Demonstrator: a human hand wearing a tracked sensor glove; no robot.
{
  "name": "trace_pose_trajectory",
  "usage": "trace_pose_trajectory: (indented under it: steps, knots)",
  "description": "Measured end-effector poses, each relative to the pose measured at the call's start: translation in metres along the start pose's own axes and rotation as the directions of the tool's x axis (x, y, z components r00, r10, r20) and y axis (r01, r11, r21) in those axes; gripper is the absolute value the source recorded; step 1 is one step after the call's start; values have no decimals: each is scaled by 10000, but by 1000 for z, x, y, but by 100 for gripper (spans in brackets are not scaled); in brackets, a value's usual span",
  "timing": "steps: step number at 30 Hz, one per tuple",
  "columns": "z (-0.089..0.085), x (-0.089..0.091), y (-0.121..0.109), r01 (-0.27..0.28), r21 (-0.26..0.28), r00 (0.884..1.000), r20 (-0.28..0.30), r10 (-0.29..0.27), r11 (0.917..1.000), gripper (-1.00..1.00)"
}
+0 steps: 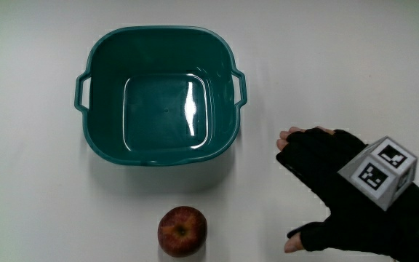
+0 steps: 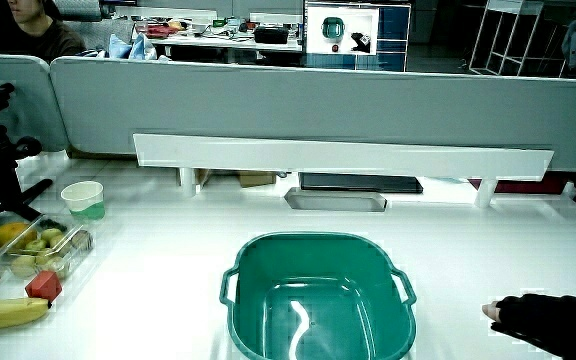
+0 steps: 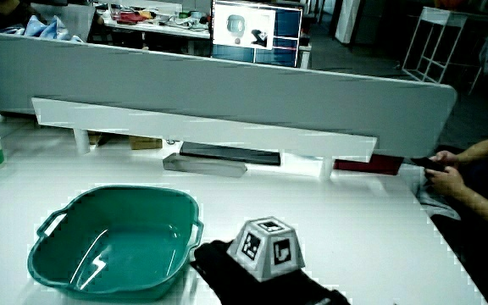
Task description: Pick apple from desk
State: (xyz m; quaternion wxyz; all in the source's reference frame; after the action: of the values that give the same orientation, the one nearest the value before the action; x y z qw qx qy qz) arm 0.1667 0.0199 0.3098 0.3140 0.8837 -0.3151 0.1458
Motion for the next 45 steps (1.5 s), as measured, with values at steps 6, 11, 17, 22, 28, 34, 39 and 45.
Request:
trace_pose_trajectory:
  steps: [6, 11, 17, 22, 28, 34, 39, 45]
  knots:
    - [-8, -8, 12, -159, -338, 9999, 33, 161, 9993, 0]
    - [-14, -18, 22, -432, -688, 9990, -144, 423, 9967, 0]
    - [-22, -28, 33, -701, -1023, 9972, -340, 669, 9923, 0]
    - [-33, -34, 43, -893, -1249, 9955, -428, 846, 9881, 0]
    - [-52, -39, 56, -982, -1512, 9952, -174, 966, 9836, 0]
    - [-65, -47, 69, -1085, -1677, 9940, -35, 1095, 9798, 0]
    - [-75, -53, 79, -1315, -2036, 9912, -136, 1315, 9702, 0]
    - [-80, -64, 89, -1659, -2399, 9861, -332, 1627, 9565, 0]
